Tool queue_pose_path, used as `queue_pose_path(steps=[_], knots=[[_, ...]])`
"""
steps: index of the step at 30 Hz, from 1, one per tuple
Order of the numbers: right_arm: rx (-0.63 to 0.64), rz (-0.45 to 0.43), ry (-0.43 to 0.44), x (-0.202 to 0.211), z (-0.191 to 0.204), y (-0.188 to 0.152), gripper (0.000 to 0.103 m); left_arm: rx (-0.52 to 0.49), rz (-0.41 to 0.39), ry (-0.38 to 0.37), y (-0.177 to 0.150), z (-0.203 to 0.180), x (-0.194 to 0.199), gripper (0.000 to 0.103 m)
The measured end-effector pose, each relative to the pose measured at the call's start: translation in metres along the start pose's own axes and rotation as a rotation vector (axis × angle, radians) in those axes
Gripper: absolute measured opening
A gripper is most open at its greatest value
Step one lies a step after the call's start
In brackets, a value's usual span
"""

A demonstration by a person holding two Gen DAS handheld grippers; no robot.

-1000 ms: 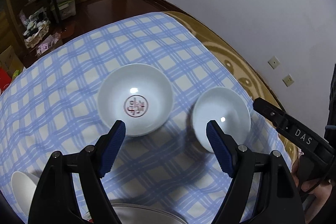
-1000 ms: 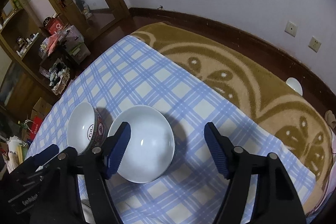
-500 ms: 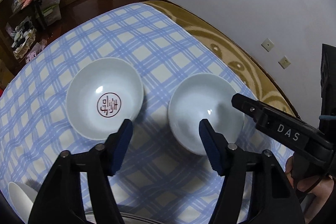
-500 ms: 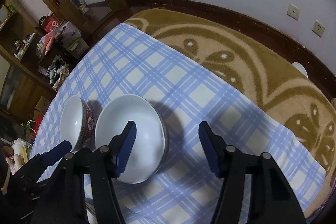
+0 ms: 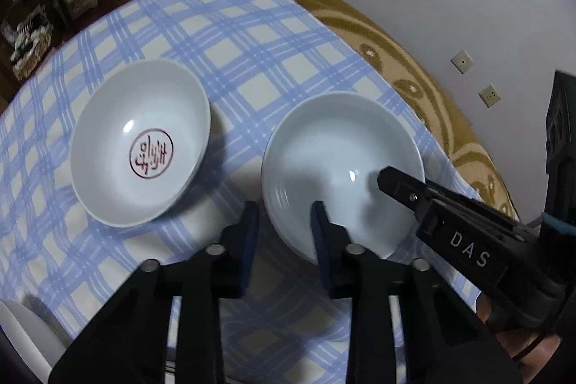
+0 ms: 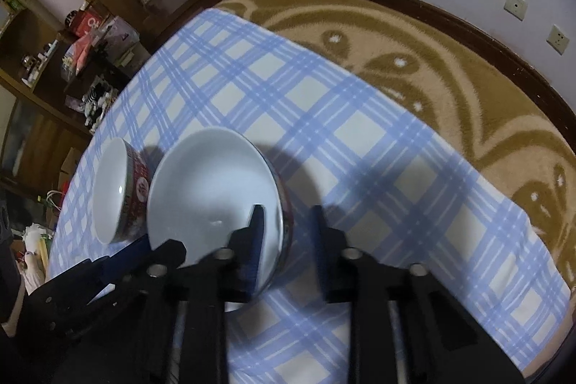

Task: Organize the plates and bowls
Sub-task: 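Close both grippers on opposite rims of the second bowl, then lift the second bowl with both grippers and carry it to the first bowl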

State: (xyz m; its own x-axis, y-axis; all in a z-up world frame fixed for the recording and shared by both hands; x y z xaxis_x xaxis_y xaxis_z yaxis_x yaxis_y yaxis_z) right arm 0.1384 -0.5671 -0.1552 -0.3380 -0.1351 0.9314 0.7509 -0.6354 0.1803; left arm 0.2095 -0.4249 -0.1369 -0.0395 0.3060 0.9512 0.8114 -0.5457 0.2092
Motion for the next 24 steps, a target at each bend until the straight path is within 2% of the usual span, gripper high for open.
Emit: queue_pose_path(steps=[5,6,7,11,17,19,24], knots=[[-0.001,0.025,0.011,-0.009,-0.005,-0.004,0.015,0.023,0.009,0.011,0.002,0.004,-0.011,0.016],[-0.003,0.027,0.020,-0.010,-0.005,-0.004,0.014,0.014,0.007,0.014,0.002,0.003,-0.012,0.012],[-0.006,0.029,0.030,-0.010,-0.005,-0.004,0.012,0.004,0.005,0.024,0.003,0.001,-0.013,0.011],[0.011,0.028,0.010,-0.010,0.000,-0.005,0.012,0.010,-0.039,0.086,0.002,-0.003,-0.011,0.009],[0.019,0.032,0.002,-0.007,0.002,-0.009,0.011,0.025,-0.051,0.073,0.001,-0.001,-0.003,0.007],[-0.001,0.036,0.028,-0.004,0.001,-0.011,0.012,0.026,-0.056,0.080,-0.002,0.000,0.001,0.007],[0.025,0.007,0.015,0.010,0.009,-0.016,0.012,0.018,-0.060,0.073,-0.008,0.000,0.010,0.008]])
Point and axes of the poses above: each gripper's, at about its wrist camera, not at the fingertips, and x roughly against the way its jaws point, z to its left, y to its top, the point moved 2 cm from there along -x, roughly the way its jaws point, and after that the axes turned 9 degrees about z, right-handed, at the moved point
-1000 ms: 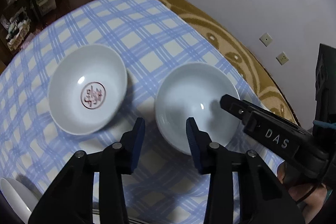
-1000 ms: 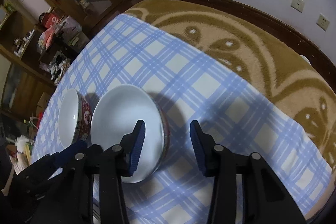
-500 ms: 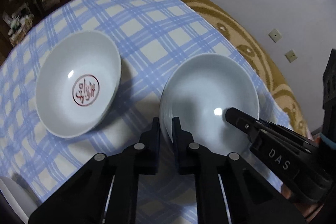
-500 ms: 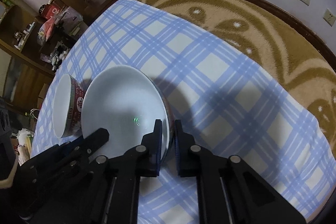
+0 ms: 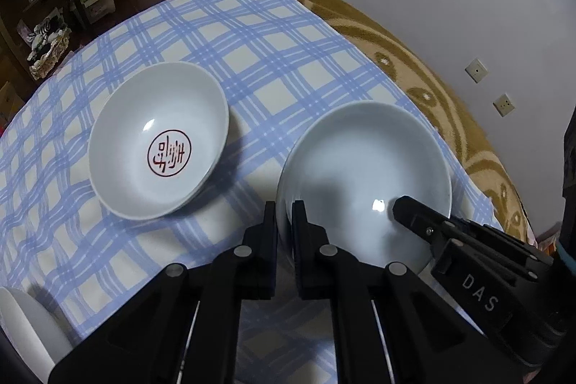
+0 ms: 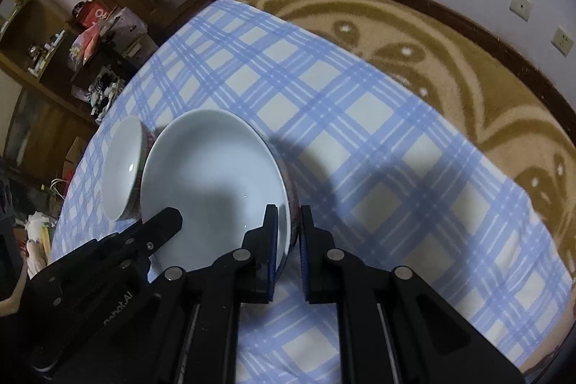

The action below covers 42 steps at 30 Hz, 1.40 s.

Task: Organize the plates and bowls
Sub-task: 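Lift the second bowl with both grippers and carry it to the first bowl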

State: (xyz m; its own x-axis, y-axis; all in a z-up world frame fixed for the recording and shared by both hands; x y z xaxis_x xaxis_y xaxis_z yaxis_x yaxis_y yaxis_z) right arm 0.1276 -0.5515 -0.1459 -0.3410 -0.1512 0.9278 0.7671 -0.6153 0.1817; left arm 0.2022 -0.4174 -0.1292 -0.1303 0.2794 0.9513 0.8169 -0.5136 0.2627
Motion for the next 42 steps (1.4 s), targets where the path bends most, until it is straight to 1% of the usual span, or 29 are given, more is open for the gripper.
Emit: queue_pose_path(steps=[2,6,10,17,25,32,40,42], knots=[[-0.006,-0.015,0.016,0.009,0.000,-0.003,0.012,-0.003,-0.015,-0.003,-0.003,-0.001,0.007,0.008],[0.014,-0.041,0.010,0.022,0.005,-0.009,0.012,-0.009,-0.034,-0.007,-0.009,-0.004,0.022,0.008],[0.012,-0.063,0.028,0.035,0.010,-0.016,0.012,-0.011,-0.050,-0.005,-0.015,-0.003,0.036,0.009],[0.051,-0.096,0.031,0.051,0.036,-0.031,0.012,0.010,-0.074,0.021,-0.030,0.009,0.063,0.009],[0.128,-0.098,0.054,0.059,0.075,-0.050,0.012,0.057,-0.100,0.046,-0.056,0.044,0.095,0.009],[0.202,-0.096,0.049,0.063,0.112,-0.071,0.013,0.098,-0.114,0.063,-0.078,0.073,0.113,0.010],[0.231,-0.084,0.105,0.063,0.141,-0.090,0.013,0.113,-0.128,0.084,-0.103,0.104,0.138,0.010],[0.243,-0.083,0.113,0.063,0.151,-0.095,0.013,0.118,-0.133,0.100,-0.108,0.112,0.144,0.010]])
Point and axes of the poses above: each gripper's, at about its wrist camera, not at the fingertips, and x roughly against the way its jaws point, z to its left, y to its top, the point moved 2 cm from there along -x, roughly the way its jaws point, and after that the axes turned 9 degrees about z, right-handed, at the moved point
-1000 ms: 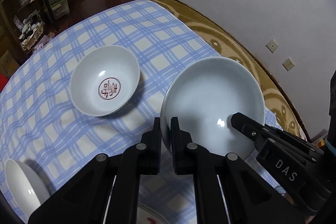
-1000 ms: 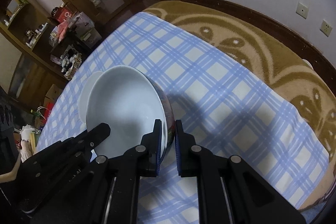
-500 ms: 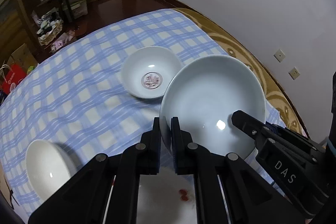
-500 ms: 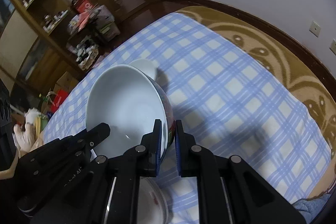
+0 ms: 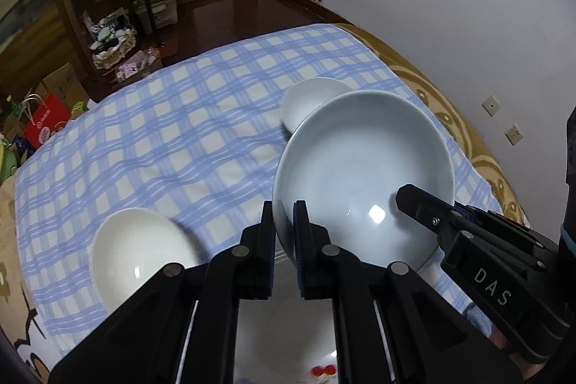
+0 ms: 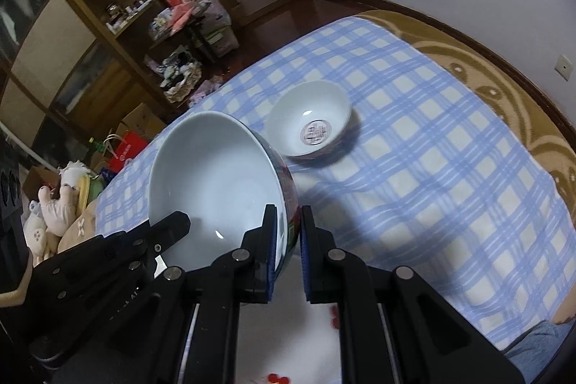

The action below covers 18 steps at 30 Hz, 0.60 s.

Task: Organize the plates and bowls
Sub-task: 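Lift the second bowl with both grippers and carry it to the first bowl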

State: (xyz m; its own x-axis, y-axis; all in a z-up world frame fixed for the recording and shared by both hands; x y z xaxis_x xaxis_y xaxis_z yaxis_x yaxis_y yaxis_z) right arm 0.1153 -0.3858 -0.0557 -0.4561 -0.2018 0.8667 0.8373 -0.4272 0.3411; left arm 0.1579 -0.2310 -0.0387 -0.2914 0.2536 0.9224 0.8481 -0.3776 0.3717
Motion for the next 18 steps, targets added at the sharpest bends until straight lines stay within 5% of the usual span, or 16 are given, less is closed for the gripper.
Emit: queue_pose_path(steps=[18], knots=[[0.115,0.058,0.115,-0.026,0.081,-0.023,0.013,0.102,-0.026,0.066,-0.044,0.089,0.029,0.010]])
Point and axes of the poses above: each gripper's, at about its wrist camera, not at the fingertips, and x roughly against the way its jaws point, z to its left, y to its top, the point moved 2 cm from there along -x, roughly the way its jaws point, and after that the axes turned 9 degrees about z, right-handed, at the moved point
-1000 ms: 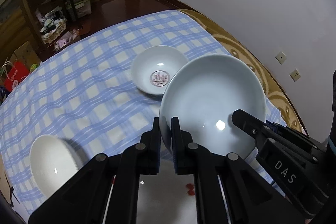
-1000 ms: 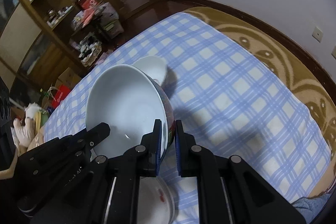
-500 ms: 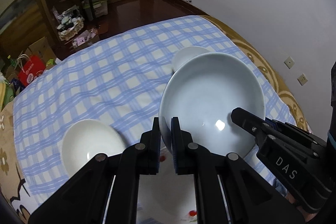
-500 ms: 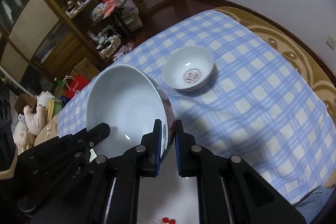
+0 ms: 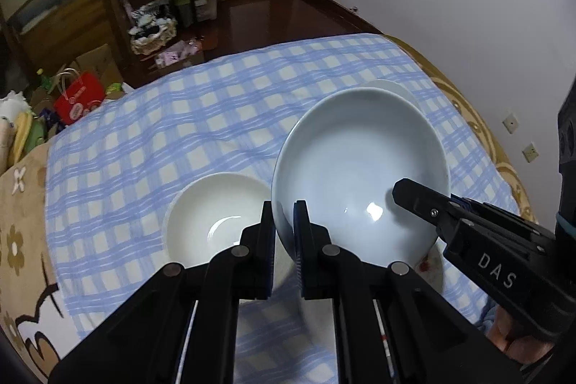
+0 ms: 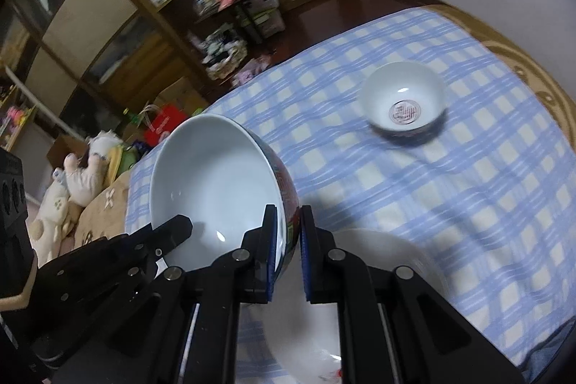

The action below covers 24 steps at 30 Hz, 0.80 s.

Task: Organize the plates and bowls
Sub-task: 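Lift the second bowl with both grippers and carry it to the first bowl, then lower the held bowl into the first white bowl with both grippers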

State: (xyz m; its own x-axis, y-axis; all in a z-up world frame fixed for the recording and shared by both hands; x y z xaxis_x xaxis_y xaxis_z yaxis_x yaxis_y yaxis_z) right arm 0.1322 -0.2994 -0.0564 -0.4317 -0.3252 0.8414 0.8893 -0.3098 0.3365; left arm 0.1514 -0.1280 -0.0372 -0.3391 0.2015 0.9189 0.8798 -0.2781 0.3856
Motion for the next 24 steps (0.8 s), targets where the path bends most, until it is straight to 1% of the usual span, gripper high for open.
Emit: queue_pose_path(steps=[2,7,13,17,19,24], knots=[[0.013,0.018,0.020,-0.007,0.009,-0.003,0.013,0.013,0.002,0.013,-0.004,0.009,0.001,0.010],[0.055,0.034,0.032,-0.019,0.030,-0.008,0.013,0.041,0.009,0.015,-0.012,0.034,0.000,0.010],[0.096,0.042,0.038,-0.030,0.047,-0.007,0.014,0.083,0.008,0.005,-0.017,0.057,-0.005,0.010],[0.133,0.041,0.020,-0.039,0.056,-0.009,0.014,0.103,0.007,0.002,-0.022,0.067,-0.012,0.010],[0.140,0.049,0.020,-0.045,0.059,-0.011,0.014,0.114,0.004,0.008,-0.026,0.071,-0.016,0.010],[0.167,0.062,0.018,-0.061,0.062,-0.015,0.013,0.126,-0.008,0.056,-0.032,0.077,-0.025,0.010]])
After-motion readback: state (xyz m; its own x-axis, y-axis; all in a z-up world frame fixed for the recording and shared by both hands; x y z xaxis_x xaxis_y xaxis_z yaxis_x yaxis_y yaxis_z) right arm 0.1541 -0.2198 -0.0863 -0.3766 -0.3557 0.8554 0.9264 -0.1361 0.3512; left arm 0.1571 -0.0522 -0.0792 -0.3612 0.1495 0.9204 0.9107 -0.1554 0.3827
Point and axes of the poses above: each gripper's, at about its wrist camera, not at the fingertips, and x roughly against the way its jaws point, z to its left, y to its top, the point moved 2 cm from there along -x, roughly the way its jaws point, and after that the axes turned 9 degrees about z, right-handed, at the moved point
